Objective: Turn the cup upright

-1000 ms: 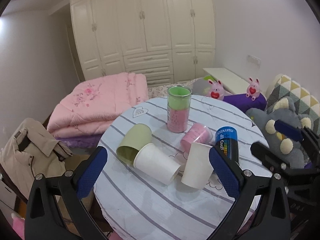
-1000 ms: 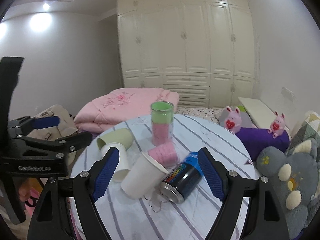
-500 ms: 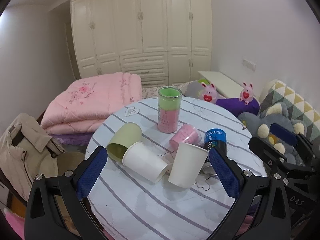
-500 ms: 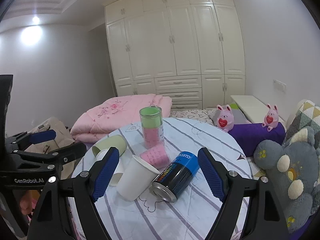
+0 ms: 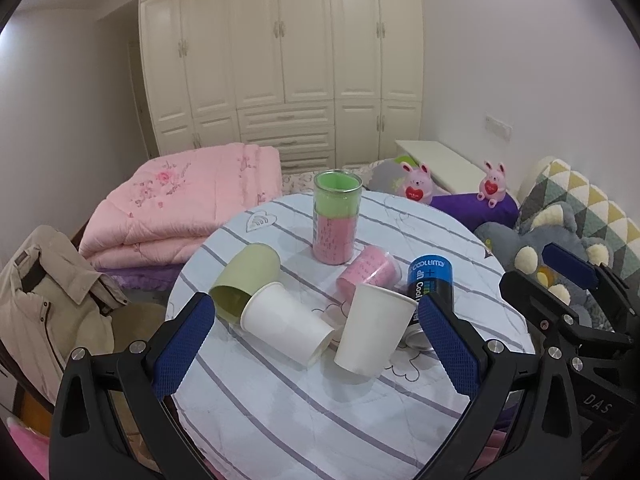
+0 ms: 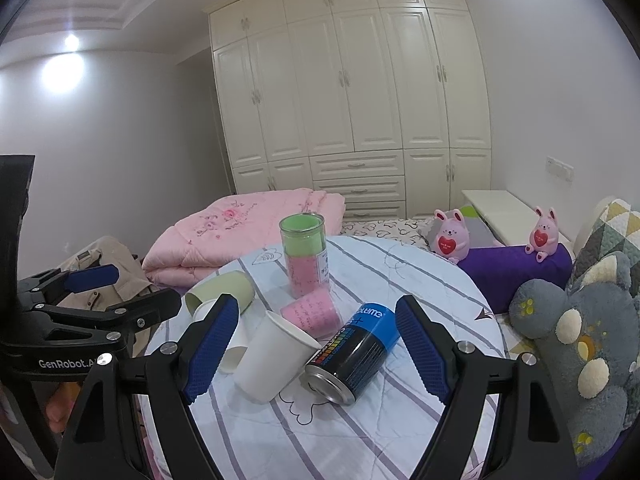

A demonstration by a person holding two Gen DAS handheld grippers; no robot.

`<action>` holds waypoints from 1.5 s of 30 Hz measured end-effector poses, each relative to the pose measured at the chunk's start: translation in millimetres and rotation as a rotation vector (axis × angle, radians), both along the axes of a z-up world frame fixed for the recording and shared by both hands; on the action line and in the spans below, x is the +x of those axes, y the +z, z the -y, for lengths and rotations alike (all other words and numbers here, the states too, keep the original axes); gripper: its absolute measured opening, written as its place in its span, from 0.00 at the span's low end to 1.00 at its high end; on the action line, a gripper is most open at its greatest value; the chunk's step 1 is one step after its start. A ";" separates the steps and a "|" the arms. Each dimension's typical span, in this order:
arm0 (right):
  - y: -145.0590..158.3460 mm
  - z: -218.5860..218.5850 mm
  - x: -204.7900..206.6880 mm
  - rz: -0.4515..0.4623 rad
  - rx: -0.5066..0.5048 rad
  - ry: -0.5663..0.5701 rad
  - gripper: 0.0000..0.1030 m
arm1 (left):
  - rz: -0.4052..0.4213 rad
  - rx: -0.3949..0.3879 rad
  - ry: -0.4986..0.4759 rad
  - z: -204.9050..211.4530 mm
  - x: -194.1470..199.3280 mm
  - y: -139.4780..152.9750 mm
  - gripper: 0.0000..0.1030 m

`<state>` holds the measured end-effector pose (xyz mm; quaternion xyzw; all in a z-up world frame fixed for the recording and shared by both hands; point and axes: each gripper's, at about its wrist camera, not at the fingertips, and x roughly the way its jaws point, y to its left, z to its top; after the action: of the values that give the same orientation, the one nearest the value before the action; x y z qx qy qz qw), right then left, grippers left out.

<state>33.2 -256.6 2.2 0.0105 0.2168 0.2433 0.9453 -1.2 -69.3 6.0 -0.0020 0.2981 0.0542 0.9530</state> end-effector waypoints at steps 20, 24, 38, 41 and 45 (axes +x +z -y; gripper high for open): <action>2.9 -1.6 -4.6 0.050 -0.017 -0.009 0.80 | 0.114 -0.016 -0.008 -2.5 -7.1 6.7 1.00; 4.7 -0.6 -5.7 0.066 -0.017 -0.013 0.80 | 0.131 -0.017 -0.008 -3.7 -7.2 7.2 1.00; 10.7 -2.1 -12.2 0.147 -0.025 -0.028 0.80 | 0.168 -0.013 -0.017 -3.5 -8.7 8.5 1.00; 10.4 -3.9 -12.2 0.147 -0.035 -0.029 0.80 | 0.162 -0.015 -0.019 -3.8 -7.5 8.9 1.00; 10.2 -5.4 -12.1 0.146 -0.044 -0.031 0.80 | 0.159 -0.018 -0.018 -4.5 -6.7 8.8 1.00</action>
<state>21.0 -251.2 12.4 -0.0245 0.1524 0.2241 0.9623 -7.9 -64.8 14.7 -0.0121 0.2218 0.0426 0.9741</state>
